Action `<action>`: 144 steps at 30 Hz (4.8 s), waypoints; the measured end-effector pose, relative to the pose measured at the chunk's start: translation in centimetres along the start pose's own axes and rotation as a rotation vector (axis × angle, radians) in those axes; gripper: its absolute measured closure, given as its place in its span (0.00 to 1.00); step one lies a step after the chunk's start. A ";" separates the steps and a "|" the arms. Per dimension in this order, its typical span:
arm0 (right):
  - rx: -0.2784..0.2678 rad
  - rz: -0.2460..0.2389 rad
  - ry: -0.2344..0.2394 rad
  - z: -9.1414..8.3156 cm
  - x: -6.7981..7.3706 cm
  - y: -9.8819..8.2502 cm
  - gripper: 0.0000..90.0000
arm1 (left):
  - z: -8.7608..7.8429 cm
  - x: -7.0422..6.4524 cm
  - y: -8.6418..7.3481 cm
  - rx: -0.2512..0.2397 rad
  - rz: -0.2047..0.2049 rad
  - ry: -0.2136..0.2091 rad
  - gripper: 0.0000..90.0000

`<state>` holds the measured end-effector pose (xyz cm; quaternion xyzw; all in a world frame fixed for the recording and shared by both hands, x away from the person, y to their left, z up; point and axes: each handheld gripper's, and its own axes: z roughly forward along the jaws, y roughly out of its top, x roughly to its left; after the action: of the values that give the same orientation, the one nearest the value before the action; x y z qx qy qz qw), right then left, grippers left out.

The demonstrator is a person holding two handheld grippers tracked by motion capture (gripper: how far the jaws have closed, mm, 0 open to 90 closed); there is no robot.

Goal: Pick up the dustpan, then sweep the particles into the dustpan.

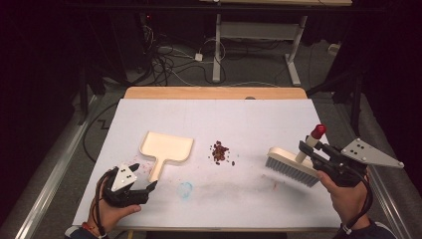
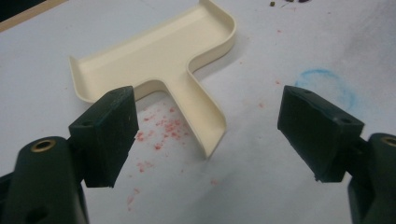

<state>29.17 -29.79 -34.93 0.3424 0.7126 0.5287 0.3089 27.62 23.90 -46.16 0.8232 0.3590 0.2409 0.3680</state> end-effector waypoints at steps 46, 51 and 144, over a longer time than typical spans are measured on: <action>0.044 -0.066 0.019 1.1 2.2 -0.5 0.77 | 8.3 2.5 2.3 0.211 -0.280 0.040 0.71; 0.046 -0.061 0.015 1.3 2.0 -0.6 0.77 | 7.8 3.0 2.7 0.218 -0.237 0.034 0.71; 0.013 -0.088 -0.012 20.2 6.9 1.1 0.77 | 4.1 -3.5 3.4 0.279 -0.030 -0.204 0.71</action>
<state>41.57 -12.95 -39.48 0.3160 0.7285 0.5079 0.3339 29.59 17.83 -46.49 0.8810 0.3622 0.0985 0.2881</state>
